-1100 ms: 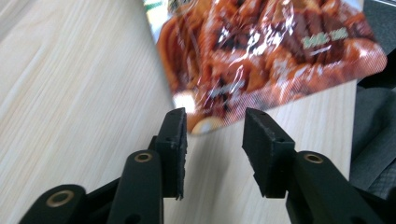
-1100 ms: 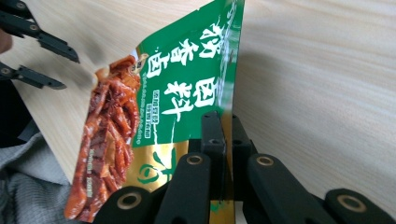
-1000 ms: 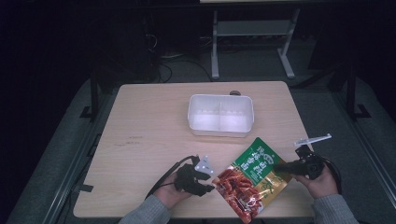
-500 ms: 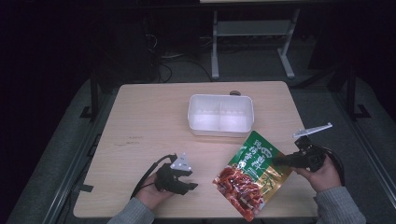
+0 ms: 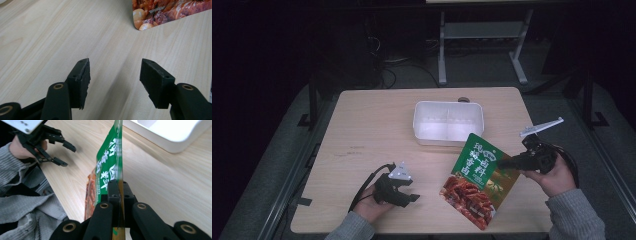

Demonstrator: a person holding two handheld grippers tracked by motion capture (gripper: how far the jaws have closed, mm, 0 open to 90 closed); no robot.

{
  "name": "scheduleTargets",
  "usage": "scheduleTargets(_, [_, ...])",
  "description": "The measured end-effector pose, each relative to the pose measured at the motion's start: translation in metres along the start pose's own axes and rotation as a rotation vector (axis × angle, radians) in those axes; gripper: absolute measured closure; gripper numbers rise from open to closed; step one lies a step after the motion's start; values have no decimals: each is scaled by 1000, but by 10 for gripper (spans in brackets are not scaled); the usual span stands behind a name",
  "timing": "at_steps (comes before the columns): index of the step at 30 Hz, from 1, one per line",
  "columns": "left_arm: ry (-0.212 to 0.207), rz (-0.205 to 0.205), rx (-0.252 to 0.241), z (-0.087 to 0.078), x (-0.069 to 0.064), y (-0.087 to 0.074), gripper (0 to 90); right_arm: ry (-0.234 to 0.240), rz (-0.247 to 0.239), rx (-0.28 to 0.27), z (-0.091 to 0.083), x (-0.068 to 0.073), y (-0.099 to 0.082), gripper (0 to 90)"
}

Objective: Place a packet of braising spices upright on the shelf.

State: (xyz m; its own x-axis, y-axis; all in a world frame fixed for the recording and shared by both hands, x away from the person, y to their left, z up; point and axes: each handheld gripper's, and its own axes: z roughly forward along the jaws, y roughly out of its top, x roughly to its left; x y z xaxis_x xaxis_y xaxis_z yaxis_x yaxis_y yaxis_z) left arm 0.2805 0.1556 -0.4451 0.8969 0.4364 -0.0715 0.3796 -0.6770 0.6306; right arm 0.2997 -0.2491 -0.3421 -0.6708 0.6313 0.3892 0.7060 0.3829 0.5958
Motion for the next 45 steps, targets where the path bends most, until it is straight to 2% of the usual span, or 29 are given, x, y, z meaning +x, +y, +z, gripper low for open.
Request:
scheduleTargets(9, [6, -6, 4, -1, 2, -1, 383, 22, -30, -4, -6, 10, 15, 898])
scheduleTargets(26, [20, -19, -1, -3, 7, -5, 357, 6, -86, -10, -20, 30, 40, 898])
scheduleTargets(36, [25, -32, -4, -3, 9, -6, 339, -36, -90, -20, -33, 33, 54, 899])
scheduleTargets(45, [25, -36, -9, -4, 10, -6, 333, -41, -89, -33, -40, 33, 68, 899])
